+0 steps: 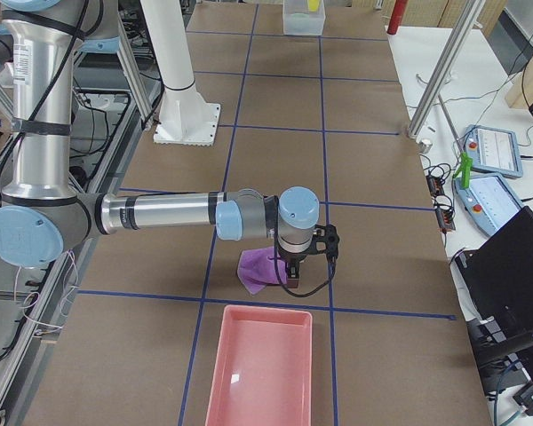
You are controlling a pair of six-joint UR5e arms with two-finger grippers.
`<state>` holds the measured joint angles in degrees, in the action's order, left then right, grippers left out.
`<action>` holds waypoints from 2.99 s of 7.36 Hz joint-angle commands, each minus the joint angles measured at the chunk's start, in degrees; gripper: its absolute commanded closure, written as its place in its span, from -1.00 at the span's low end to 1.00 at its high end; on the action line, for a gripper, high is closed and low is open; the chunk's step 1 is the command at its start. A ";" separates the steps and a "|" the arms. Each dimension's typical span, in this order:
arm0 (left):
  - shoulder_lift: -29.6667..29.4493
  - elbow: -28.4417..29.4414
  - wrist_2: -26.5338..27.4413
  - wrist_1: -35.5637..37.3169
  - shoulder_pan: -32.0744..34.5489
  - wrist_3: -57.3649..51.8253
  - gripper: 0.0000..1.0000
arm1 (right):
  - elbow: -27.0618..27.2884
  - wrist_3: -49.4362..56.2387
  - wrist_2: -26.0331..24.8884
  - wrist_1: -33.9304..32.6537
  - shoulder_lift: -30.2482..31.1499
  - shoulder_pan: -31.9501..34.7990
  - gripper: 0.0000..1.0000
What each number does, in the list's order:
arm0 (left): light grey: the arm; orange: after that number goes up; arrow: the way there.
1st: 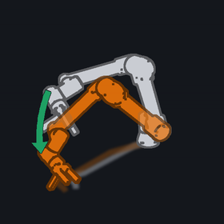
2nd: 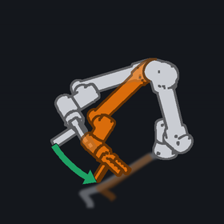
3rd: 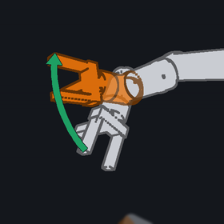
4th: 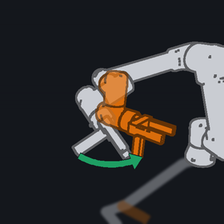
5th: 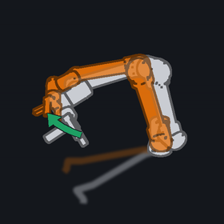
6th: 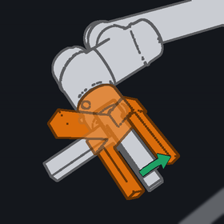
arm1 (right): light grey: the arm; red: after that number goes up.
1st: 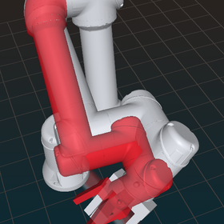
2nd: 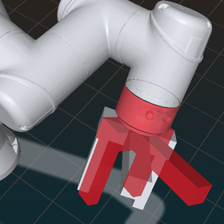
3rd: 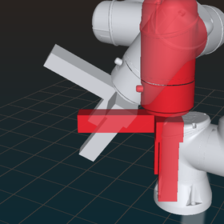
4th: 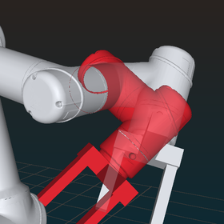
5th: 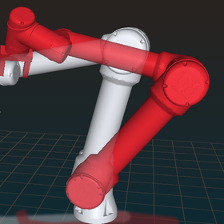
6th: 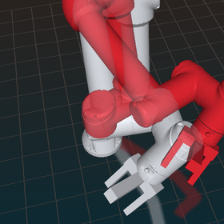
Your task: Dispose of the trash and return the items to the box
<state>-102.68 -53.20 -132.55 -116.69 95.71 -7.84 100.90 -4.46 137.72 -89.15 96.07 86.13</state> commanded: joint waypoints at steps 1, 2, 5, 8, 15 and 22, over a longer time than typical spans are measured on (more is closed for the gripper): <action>0.11 0.29 -0.08 -0.21 0.00 0.02 1.00 | 0.00 -0.02 0.00 0.03 0.00 0.00 -1.00; 0.19 0.38 0.10 -0.29 0.00 0.02 1.00 | 0.00 -0.02 0.00 -0.06 0.09 0.00 -1.00; 0.72 3.44 0.36 -0.73 -0.44 -0.16 1.00 | 0.00 -0.02 0.00 -0.06 0.35 0.00 -1.00; 0.72 4.07 0.45 -0.82 -0.70 -0.07 1.00 | -0.09 -0.02 0.00 -0.06 0.35 -0.09 -1.00; 0.02 7.94 0.45 -9.44 -0.70 -0.16 -0.95 | 0.00 -0.02 0.09 -0.06 0.35 -0.35 -1.00; -2.00 -27.68 0.01 21.99 -0.70 13.57 -0.95 | 0.95 -0.02 1.23 0.03 -0.17 -0.26 -1.00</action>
<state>-104.72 -71.16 -132.48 -101.73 95.58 -1.00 101.17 -4.27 138.55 -89.10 96.17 85.87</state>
